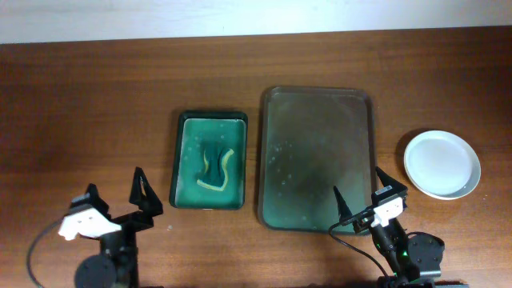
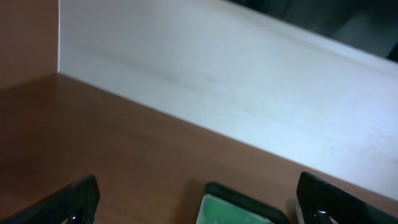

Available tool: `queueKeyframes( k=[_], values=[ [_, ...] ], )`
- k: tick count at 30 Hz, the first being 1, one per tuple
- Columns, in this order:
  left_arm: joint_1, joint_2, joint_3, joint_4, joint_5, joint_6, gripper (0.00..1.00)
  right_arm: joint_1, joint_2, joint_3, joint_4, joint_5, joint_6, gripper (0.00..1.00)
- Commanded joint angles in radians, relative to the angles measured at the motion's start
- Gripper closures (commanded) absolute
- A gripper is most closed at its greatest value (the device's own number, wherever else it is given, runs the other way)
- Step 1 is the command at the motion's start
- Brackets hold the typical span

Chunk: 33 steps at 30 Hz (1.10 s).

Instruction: Clean dirty plates on tray and stack at the side

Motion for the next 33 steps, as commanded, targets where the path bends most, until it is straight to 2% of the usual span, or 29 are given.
queueKeyframes(
  k=[1,5,8,10,13,33],
  values=[
    [0.005,-0.118,-0.178,0.127,0.052,0.023,0.01,-0.006,-0.006,-0.007,-0.003,0.009,0.011,0.02],
    [-0.002,-0.151,-0.338,0.309,0.072,0.023,0.0,-0.006,-0.006,-0.007,-0.003,0.009,0.011,0.02],
    [-0.002,-0.151,-0.407,0.346,0.069,0.023,0.01,-0.006,-0.006,-0.007,-0.003,0.009,0.011,0.02],
    [-0.005,-0.151,-0.406,0.257,0.068,0.023,0.01,-0.006,-0.006,-0.007,-0.003,0.009,0.011,0.02],
    [-0.006,-0.151,-0.406,0.229,0.068,0.023,0.01,-0.006,-0.006,-0.007,-0.003,0.008,0.011,0.02],
    [-0.006,-0.149,-0.405,0.224,0.068,0.023,0.01,-0.006,-0.006,-0.007,-0.003,0.009,0.011,0.02]
  ],
)
